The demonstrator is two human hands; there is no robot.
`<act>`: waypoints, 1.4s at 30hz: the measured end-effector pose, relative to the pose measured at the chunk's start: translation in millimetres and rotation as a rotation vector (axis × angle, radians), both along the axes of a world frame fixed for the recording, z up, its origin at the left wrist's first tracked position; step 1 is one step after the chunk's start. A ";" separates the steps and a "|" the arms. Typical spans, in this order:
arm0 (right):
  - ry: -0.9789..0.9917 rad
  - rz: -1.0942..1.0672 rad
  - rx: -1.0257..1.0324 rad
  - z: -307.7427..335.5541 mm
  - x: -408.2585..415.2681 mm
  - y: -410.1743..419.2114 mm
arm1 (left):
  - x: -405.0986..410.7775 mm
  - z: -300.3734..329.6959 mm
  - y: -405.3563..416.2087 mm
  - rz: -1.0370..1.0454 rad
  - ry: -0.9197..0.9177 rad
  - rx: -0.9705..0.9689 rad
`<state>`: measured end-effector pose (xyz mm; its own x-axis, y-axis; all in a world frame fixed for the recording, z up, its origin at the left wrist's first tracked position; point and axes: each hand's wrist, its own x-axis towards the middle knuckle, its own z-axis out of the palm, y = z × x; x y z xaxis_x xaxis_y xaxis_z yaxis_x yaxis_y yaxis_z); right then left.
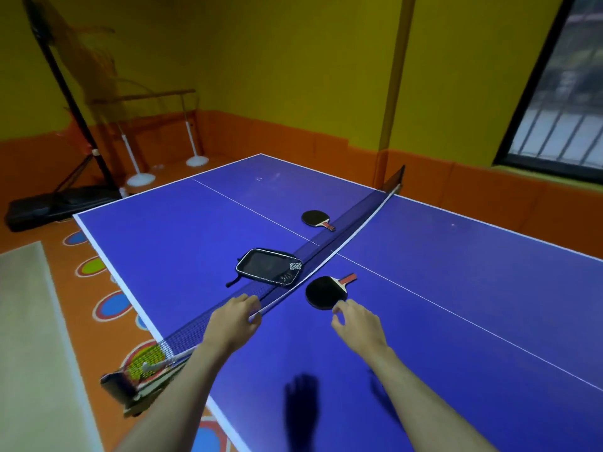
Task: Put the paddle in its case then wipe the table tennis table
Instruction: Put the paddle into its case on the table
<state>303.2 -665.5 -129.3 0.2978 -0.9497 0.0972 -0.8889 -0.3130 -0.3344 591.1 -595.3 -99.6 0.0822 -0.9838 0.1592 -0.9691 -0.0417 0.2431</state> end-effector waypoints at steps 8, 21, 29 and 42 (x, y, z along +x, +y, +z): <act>-0.113 -0.132 0.081 -13.5 14.1 -95.6 | 10.5 4.8 -138.1 -0.135 -0.042 0.065; -0.087 -0.299 0.177 -35.6 34.3 -207.2 | 57.6 -49.5 -335.0 -0.270 -0.008 0.225; -0.074 -0.394 0.206 -17.7 93.3 -305.4 | 81.2 -86.3 -465.0 -0.266 0.261 0.251; -0.151 -0.376 0.155 -82.1 125.3 -440.9 | 79.5 -183.2 -645.5 -0.139 0.472 0.372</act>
<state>428.5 -1106.4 -211.4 -0.0779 -0.9962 -0.0393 -0.8689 0.0872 -0.4872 670.6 -1240.8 -282.8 -0.0728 -0.9729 -0.2194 -0.7629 -0.0873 0.6405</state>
